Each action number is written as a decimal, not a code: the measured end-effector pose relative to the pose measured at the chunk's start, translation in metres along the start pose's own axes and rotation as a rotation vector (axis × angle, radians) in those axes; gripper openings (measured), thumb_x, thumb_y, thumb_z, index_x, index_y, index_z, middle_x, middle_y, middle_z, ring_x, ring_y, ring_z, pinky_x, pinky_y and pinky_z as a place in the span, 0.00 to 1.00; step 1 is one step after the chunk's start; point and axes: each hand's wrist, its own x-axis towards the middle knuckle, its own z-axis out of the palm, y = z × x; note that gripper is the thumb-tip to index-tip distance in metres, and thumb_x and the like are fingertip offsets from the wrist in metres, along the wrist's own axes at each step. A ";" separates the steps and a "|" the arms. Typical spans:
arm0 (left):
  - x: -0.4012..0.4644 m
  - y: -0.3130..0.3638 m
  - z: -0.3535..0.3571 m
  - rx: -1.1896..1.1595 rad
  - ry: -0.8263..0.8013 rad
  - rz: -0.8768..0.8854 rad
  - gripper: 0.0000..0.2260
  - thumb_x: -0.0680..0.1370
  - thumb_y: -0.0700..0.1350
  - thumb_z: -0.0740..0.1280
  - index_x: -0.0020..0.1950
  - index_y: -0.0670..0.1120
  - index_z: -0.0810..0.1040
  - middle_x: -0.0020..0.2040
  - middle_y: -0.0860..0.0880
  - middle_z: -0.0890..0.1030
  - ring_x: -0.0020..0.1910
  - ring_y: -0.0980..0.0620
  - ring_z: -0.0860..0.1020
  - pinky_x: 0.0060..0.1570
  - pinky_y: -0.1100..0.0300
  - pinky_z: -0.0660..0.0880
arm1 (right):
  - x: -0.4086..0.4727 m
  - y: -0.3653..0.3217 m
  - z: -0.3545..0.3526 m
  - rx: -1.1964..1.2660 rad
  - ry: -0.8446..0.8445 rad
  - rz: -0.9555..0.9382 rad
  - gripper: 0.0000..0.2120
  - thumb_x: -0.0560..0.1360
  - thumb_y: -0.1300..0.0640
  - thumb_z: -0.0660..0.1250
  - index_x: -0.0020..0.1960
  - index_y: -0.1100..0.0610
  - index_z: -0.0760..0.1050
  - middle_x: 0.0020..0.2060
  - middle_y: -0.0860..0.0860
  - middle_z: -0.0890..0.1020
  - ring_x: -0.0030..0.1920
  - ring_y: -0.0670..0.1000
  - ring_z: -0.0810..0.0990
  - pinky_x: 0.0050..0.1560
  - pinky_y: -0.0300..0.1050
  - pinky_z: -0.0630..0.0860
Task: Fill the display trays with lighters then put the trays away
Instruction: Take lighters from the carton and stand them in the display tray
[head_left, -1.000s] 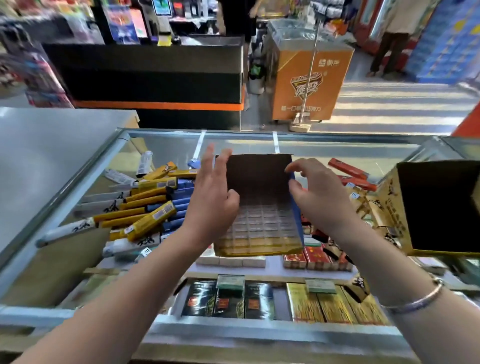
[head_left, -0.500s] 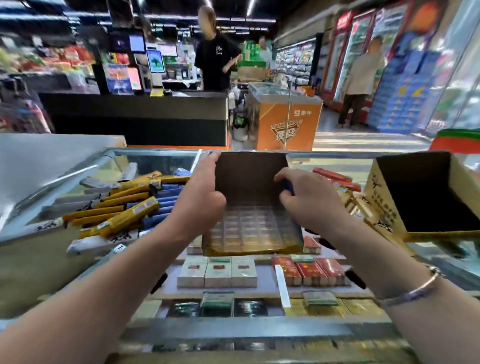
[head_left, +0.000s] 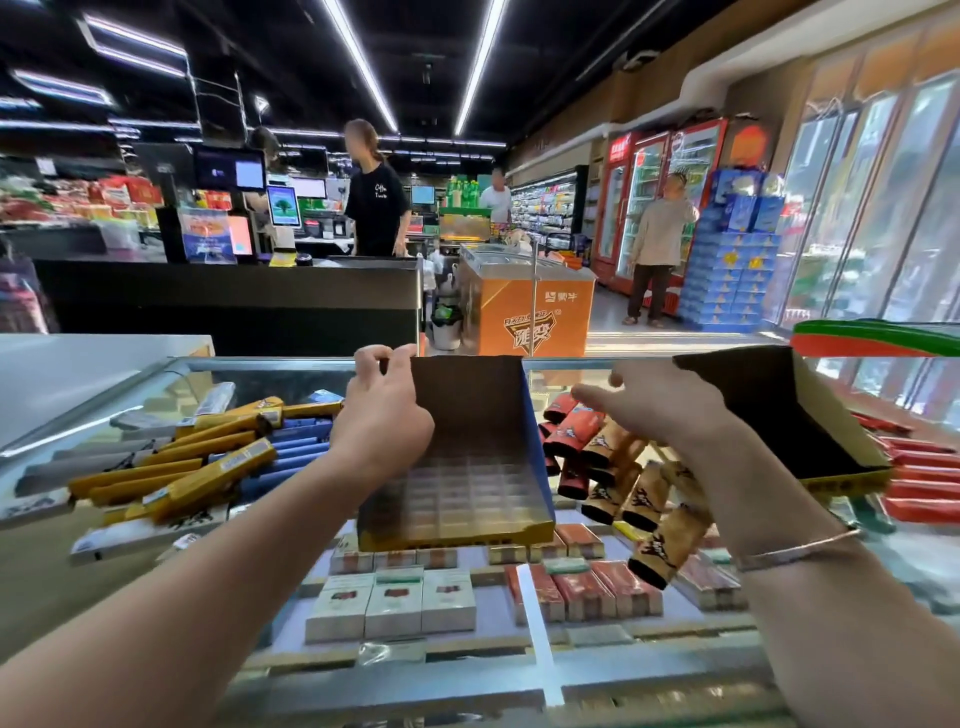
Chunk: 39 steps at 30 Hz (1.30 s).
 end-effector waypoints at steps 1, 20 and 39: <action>0.001 -0.001 0.001 -0.009 -0.001 0.004 0.32 0.71 0.32 0.61 0.72 0.49 0.57 0.65 0.50 0.56 0.62 0.45 0.63 0.54 0.56 0.69 | 0.000 -0.003 0.003 -0.026 -0.030 0.002 0.31 0.70 0.27 0.53 0.56 0.51 0.73 0.51 0.51 0.78 0.47 0.52 0.75 0.39 0.45 0.69; 0.004 -0.020 -0.006 0.021 -0.090 0.098 0.31 0.74 0.40 0.64 0.73 0.52 0.55 0.63 0.56 0.54 0.55 0.53 0.61 0.51 0.61 0.71 | 0.004 -0.011 0.013 0.451 -0.405 -0.049 0.26 0.69 0.59 0.72 0.61 0.50 0.64 0.42 0.49 0.69 0.42 0.50 0.73 0.38 0.44 0.74; -0.021 0.011 -0.021 -0.075 0.055 0.462 0.16 0.73 0.60 0.60 0.56 0.57 0.77 0.52 0.60 0.75 0.60 0.56 0.64 0.59 0.54 0.64 | -0.037 -0.049 -0.005 1.718 -0.250 -0.270 0.13 0.70 0.69 0.68 0.52 0.60 0.70 0.39 0.58 0.80 0.37 0.55 0.84 0.34 0.46 0.81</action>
